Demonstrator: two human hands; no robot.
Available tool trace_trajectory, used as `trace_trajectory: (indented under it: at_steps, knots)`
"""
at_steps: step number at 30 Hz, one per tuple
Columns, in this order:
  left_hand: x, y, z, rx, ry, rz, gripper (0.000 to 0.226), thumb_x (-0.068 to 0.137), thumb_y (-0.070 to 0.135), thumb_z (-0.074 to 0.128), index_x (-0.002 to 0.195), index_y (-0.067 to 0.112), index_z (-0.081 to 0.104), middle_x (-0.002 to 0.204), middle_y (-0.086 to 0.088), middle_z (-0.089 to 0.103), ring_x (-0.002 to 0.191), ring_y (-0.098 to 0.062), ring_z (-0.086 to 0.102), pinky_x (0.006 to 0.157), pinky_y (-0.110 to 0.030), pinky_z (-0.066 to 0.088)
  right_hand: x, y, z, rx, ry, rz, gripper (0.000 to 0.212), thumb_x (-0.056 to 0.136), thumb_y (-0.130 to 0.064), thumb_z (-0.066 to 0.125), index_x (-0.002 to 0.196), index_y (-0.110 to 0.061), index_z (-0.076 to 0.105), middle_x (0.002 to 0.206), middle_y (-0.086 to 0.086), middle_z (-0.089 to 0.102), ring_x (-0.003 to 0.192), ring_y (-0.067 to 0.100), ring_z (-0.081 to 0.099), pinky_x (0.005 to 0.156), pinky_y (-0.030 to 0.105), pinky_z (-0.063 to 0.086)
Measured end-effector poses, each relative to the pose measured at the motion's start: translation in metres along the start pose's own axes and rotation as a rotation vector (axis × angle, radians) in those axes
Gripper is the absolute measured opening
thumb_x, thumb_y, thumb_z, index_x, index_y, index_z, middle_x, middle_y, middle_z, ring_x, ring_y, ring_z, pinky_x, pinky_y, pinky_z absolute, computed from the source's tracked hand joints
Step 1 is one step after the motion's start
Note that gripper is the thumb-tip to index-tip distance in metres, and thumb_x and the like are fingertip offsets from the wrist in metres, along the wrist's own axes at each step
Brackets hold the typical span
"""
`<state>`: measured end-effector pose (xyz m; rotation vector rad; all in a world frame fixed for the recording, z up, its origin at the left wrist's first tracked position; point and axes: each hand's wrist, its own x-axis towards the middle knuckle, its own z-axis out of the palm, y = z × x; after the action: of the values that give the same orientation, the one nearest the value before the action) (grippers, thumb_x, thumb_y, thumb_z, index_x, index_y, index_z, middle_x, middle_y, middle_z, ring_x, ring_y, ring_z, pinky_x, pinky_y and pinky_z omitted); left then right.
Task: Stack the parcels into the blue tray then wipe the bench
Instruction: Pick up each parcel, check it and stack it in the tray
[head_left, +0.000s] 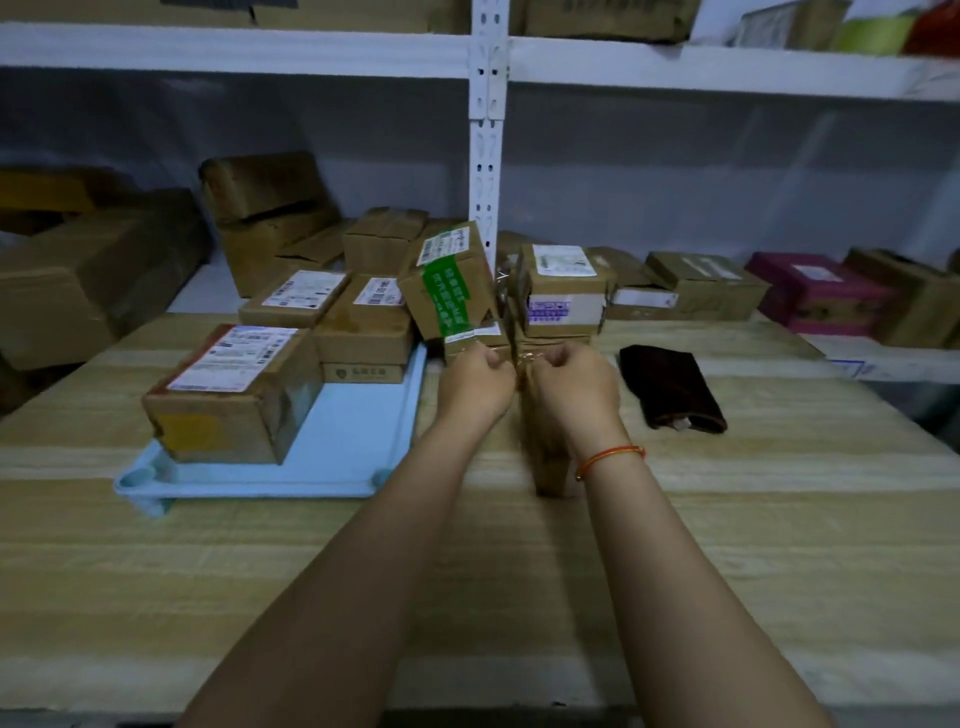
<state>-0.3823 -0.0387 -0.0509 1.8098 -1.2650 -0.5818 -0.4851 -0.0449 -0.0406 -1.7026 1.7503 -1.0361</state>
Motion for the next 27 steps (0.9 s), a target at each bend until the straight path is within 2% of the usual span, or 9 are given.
trace_trajectory:
  at_steps: [4,7,10,14,17,20,23,25,27]
  knots:
    - [-0.006,0.004,0.024,-0.014,-0.183,-0.096,0.028,0.095,0.027,0.052,0.096,0.004,0.068,0.099,-0.014,0.067,0.101,-0.032,0.062,0.073,-0.028,0.04,0.004,0.028,-0.022,-0.216,0.062,0.071,0.035,0.092,-0.027,0.054,0.119,-0.005,0.06,0.123,0.017,0.06,0.118,0.037,0.05,0.09,0.038,0.042]
    - [-0.009,0.003,0.038,-0.107,-0.285,-0.193,0.035,0.096,0.033,0.051,0.11,0.007,0.069,0.108,-0.006,0.069,0.104,-0.03,0.064,0.093,-0.032,0.049,0.012,0.049,-0.029,-0.261,-0.038,0.272,0.042,0.093,-0.035,0.052,0.124,-0.006,0.056,0.13,0.016,0.057,0.124,0.037,0.048,0.098,0.042,0.039]
    - [-0.013,0.002,0.048,-0.184,-0.362,-0.254,0.029,0.098,0.035,0.048,0.103,0.015,0.069,0.11,-0.003,0.07,0.106,-0.026,0.065,0.1,-0.038,0.048,0.016,0.064,-0.028,-0.198,-0.162,0.305,0.042,0.099,-0.032,0.045,0.124,-0.001,0.058,0.131,0.019,0.059,0.121,0.036,0.054,0.093,0.037,0.042]
    - [-0.017,0.0,0.051,-0.165,-0.414,-0.327,0.045,0.102,0.041,0.038,0.12,0.012,0.067,0.121,-0.008,0.067,0.111,-0.026,0.062,0.102,-0.038,0.045,0.013,0.077,-0.023,-0.089,-0.161,0.326,0.041,0.102,-0.025,0.04,0.123,0.004,0.058,0.129,0.023,0.059,0.12,0.037,0.054,0.091,0.035,0.044]
    - [-0.017,-0.004,0.049,-0.199,-0.37,-0.295,0.046,0.102,0.041,0.037,0.128,0.012,0.062,0.125,-0.007,0.066,0.114,-0.026,0.061,0.104,-0.04,0.045,0.015,0.082,-0.025,0.062,-0.121,0.352,0.033,0.1,-0.025,0.041,0.103,-0.001,0.064,0.109,0.021,0.063,0.103,0.036,0.058,0.076,0.034,0.042]
    - [-0.018,-0.002,0.041,-0.384,-0.353,-0.237,0.036,0.103,0.031,0.041,0.133,0.015,0.053,0.119,-0.005,0.068,0.104,-0.023,0.065,0.089,-0.037,0.053,0.016,0.08,-0.026,0.279,-0.079,0.382,0.027,0.097,-0.017,0.043,0.074,-0.011,0.055,0.088,0.015,0.062,0.087,0.031,0.058,0.072,0.038,0.047]
    - [-0.019,0.004,0.028,-0.506,-0.361,-0.189,0.036,0.104,0.023,0.044,0.139,0.017,0.045,0.12,-0.006,0.067,0.094,-0.018,0.068,0.068,-0.03,0.054,0.012,0.075,-0.027,0.484,-0.065,0.365,0.022,0.094,-0.019,0.046,0.076,-0.018,0.059,0.097,0.012,0.07,0.096,0.029,0.065,0.093,0.048,0.051]
    - [-0.021,0.006,0.016,-0.572,-0.352,-0.168,0.037,0.103,0.021,0.046,0.14,0.018,0.045,0.115,-0.005,0.069,0.087,-0.017,0.069,0.062,-0.029,0.054,0.009,0.071,-0.027,0.563,-0.072,0.332,0.021,0.097,-0.021,0.048,0.08,-0.02,0.06,0.096,0.007,0.07,0.093,0.023,0.065,0.09,0.045,0.052]
    - [-0.022,0.004,0.008,-0.635,-0.357,-0.171,0.037,0.102,0.019,0.047,0.139,0.019,0.045,0.106,-0.003,0.071,0.083,-0.017,0.071,0.061,-0.031,0.056,0.008,0.067,-0.026,0.631,-0.089,0.294,0.017,0.099,-0.022,0.05,0.086,-0.022,0.061,0.095,0.003,0.07,0.086,0.016,0.065,0.077,0.037,0.053]
